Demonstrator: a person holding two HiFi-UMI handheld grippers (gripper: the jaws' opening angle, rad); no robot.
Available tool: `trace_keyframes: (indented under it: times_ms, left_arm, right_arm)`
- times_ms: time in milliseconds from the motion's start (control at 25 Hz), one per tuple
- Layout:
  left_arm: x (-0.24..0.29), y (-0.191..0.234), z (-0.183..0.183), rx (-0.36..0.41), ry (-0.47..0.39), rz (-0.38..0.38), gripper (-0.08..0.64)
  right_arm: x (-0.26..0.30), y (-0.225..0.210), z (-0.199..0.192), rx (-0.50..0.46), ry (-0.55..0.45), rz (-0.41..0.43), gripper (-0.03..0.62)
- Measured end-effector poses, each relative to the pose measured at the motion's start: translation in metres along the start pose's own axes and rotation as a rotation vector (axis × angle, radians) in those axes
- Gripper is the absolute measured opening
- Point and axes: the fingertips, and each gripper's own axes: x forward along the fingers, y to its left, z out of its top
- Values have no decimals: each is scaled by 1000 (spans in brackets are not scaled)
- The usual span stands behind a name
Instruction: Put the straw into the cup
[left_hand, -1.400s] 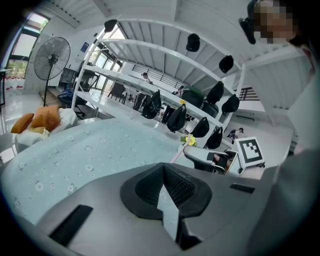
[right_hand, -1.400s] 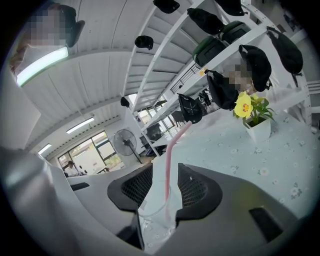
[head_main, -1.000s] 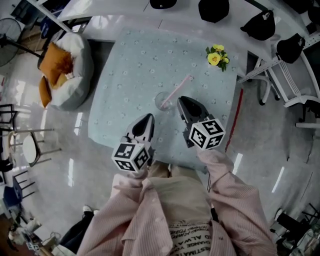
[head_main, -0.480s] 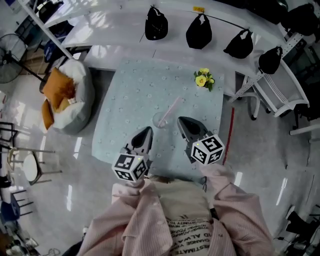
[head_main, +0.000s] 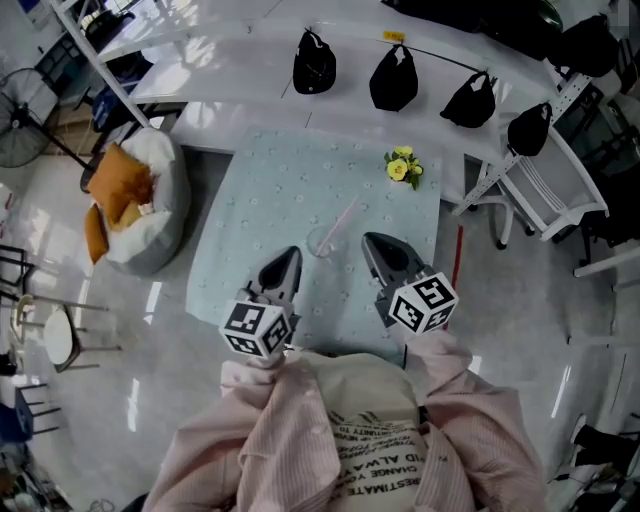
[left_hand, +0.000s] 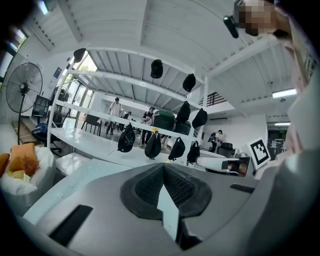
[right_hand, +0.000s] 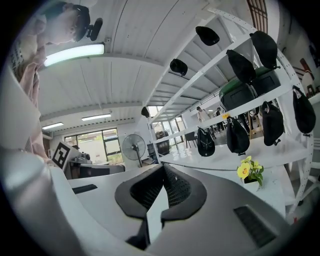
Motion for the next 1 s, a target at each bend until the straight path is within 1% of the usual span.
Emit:
trace_keyframes:
  times_ms: [280,440,680,1000]
  left_arm:
    - [-10,10,12,30,-25,22,-2]
    - [-13,16,14,58,-21,41,-2]
    - [-16,23,15,57,-23,58,-2]
    - [-13,28,13,57,-17,75,-2]
  right_arm:
    - [-8,-2,17,-21,-40,-23,1]
    - [-11,-5,22,-27,-53,-40,2]
    - [-15,-11,22,-46,-46,-66,0]
    - [-14,-18,22,-61,-43,-80,0]
